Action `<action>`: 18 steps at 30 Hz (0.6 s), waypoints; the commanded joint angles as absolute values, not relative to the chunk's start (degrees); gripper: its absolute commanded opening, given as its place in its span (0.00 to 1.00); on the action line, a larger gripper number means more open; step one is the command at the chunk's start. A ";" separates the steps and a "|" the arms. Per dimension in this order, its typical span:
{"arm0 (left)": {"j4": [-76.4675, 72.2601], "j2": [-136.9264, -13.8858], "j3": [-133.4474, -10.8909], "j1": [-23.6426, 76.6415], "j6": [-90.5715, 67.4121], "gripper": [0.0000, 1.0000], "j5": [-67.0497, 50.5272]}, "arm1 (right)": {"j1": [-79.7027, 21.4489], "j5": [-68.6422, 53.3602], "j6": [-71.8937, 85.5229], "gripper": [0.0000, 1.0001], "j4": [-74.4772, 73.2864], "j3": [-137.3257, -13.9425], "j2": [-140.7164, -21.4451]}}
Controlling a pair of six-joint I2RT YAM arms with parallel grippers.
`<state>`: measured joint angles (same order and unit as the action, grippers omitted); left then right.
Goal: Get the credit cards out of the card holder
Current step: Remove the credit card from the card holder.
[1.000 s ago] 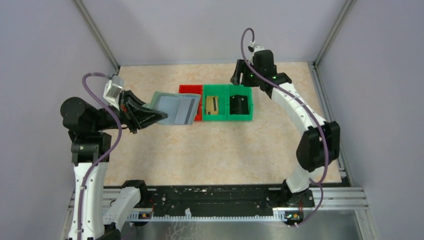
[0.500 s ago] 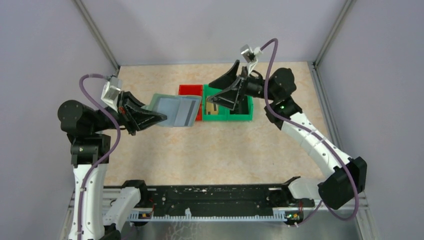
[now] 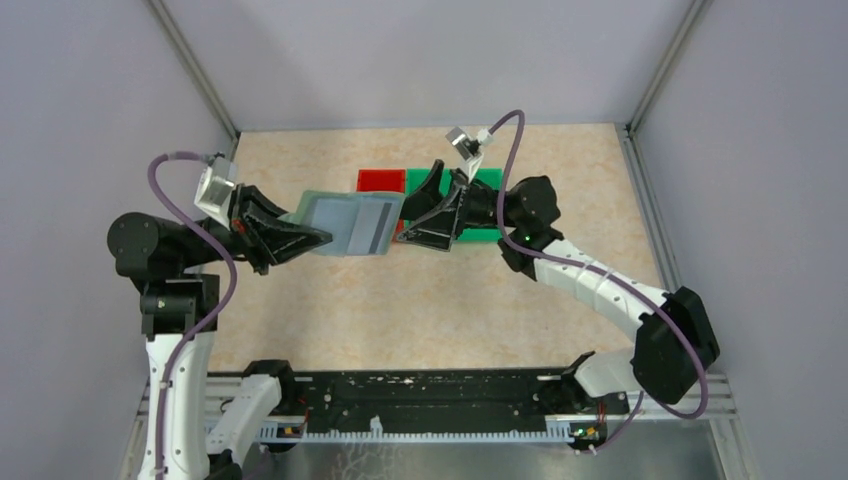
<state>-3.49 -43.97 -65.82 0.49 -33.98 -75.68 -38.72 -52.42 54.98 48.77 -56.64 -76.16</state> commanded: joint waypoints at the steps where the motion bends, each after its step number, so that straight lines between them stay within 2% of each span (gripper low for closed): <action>1: -8.45 -42.81 -64.10 0.38 -36.09 0.00 -74.28 | -41.46 -48.45 64.11 0.77 66.40 -57.52 -77.04; 4: -15.22 -43.49 -60.24 0.38 -41.04 0.00 -71.87 | -43.99 -43.86 63.17 0.67 64.24 -57.12 -77.19; 6: -15.34 -44.88 -59.65 0.36 -41.50 0.00 -72.24 | -46.14 -40.68 59.24 0.56 57.21 -57.36 -76.38; 10: -7.67 -45.93 -61.68 0.37 -35.62 0.00 -73.45 | -50.48 -36.15 50.22 0.45 47.34 -58.06 -74.41; 14: -0.85 -44.93 -65.04 0.42 -30.74 0.00 -72.37 | -50.93 -35.54 50.48 0.26 47.11 -58.51 -74.54; 18: 3.03 -43.54 -64.23 0.43 -27.64 0.00 -70.58 | -50.95 -36.11 52.43 0.16 46.86 -59.27 -74.38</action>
<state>-1.32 -45.67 -62.57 0.49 -32.82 -73.14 -50.30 -37.01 52.58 46.26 -56.55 -76.99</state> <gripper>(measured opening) 0.095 0.203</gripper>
